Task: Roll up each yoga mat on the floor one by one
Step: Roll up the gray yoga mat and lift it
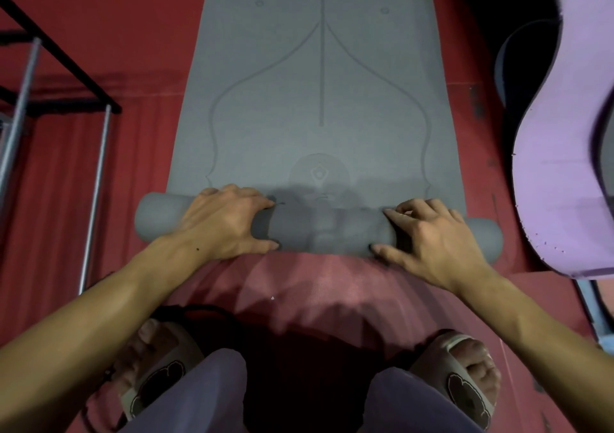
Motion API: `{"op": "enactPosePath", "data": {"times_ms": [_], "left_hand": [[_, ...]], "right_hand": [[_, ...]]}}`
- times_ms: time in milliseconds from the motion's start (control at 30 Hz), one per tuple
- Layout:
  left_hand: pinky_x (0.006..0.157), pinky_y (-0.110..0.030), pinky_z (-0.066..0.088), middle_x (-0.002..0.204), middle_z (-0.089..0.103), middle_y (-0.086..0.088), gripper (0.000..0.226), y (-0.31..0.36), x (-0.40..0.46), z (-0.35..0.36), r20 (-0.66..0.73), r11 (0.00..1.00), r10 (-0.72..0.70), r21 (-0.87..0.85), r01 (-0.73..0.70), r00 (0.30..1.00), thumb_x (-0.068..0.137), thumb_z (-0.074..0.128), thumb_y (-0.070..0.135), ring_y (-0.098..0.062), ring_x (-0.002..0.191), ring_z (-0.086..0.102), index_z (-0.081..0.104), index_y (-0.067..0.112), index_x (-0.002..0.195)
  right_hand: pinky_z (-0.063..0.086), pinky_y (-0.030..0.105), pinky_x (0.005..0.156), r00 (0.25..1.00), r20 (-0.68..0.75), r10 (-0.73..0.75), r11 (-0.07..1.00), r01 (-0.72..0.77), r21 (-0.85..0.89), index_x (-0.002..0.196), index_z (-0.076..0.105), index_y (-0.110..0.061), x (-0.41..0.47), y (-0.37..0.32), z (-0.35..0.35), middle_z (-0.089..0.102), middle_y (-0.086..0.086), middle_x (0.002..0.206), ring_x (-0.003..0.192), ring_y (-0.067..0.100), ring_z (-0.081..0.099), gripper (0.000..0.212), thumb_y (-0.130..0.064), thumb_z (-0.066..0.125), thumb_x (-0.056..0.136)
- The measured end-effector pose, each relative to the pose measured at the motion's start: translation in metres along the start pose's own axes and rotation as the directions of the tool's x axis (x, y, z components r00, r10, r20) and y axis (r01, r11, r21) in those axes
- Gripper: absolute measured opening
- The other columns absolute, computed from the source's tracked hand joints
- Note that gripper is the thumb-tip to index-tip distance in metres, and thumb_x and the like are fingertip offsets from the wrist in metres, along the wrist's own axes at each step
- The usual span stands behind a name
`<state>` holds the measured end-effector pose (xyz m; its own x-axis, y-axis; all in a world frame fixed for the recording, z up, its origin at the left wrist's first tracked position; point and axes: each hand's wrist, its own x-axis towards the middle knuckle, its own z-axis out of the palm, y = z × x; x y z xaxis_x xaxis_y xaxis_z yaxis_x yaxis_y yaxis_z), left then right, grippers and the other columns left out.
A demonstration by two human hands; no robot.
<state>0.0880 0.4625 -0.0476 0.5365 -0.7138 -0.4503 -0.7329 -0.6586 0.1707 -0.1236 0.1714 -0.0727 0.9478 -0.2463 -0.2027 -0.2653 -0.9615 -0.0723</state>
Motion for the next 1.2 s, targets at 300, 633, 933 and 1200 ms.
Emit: {"op": "enactPosePath", "data": {"times_ms": [300, 633, 933, 1200], "left_hand": [[0.099, -0.042, 0.041, 0.124, 0.049, 0.004, 0.092, -0.001, 0.004, 0.006, -0.113, 0.994, -0.06, 0.086, 0.07, 0.992, 0.068, 0.053, 0.096, -0.022, 0.117, 0.045, 0.048, 0.051, 0.148], [0.094, -0.047, 0.044, 0.119, 0.057, 0.001, 0.071, 0.002, 0.01, 0.001, -0.167, 0.993, -0.094, 0.057, 0.105, 0.981, 0.083, 0.048, 0.084, -0.025, 0.112, 0.055, 0.048, 0.036, 0.135], [0.085, -0.047, 0.047, 0.111, 0.056, -0.002, 0.065, 0.002, 0.018, -0.006, -0.262, 0.983, -0.069, 0.147, 0.11, 0.963, 0.09, 0.045, 0.078, -0.026, 0.104, 0.057, 0.057, 0.032, 0.135], [0.092, -0.048, 0.046, 0.12, 0.06, 0.0, 0.082, -0.004, 0.024, -0.01, -0.225, 0.983, -0.073, 0.147, 0.108, 0.972, 0.077, 0.049, 0.093, -0.028, 0.113, 0.059, 0.056, 0.035, 0.135]], "right_hand": [[0.047, 0.046, 0.088, 0.999, 0.042, -0.015, 0.999, 0.016, -0.041, 0.145, 0.059, -0.031, 0.013, 0.003, 0.001, 0.063, -0.006, 0.125, 0.112, 0.026, 0.055, 0.089, -0.09, 0.045, 0.079], [0.044, 0.039, 0.077, 0.973, 0.222, 0.06, 0.994, -0.08, 0.079, 0.124, 0.051, -0.034, 0.047, 0.009, -0.022, 0.065, -0.002, 0.11, 0.114, 0.025, 0.057, 0.071, -0.081, 0.068, 0.074], [0.049, 0.047, 0.092, 0.982, 0.15, 0.114, 0.99, -0.125, 0.068, 0.144, 0.054, -0.042, 0.052, 0.004, -0.032, 0.055, -0.003, 0.131, 0.126, 0.025, 0.048, 0.073, -0.08, 0.062, 0.082], [0.05, 0.048, 0.087, 0.979, -0.012, 0.204, 0.969, -0.201, 0.141, 0.122, 0.07, -0.029, 0.057, 0.003, -0.025, 0.065, 0.002, 0.123, 0.119, 0.032, 0.054, 0.058, -0.073, 0.065, 0.084]]}}
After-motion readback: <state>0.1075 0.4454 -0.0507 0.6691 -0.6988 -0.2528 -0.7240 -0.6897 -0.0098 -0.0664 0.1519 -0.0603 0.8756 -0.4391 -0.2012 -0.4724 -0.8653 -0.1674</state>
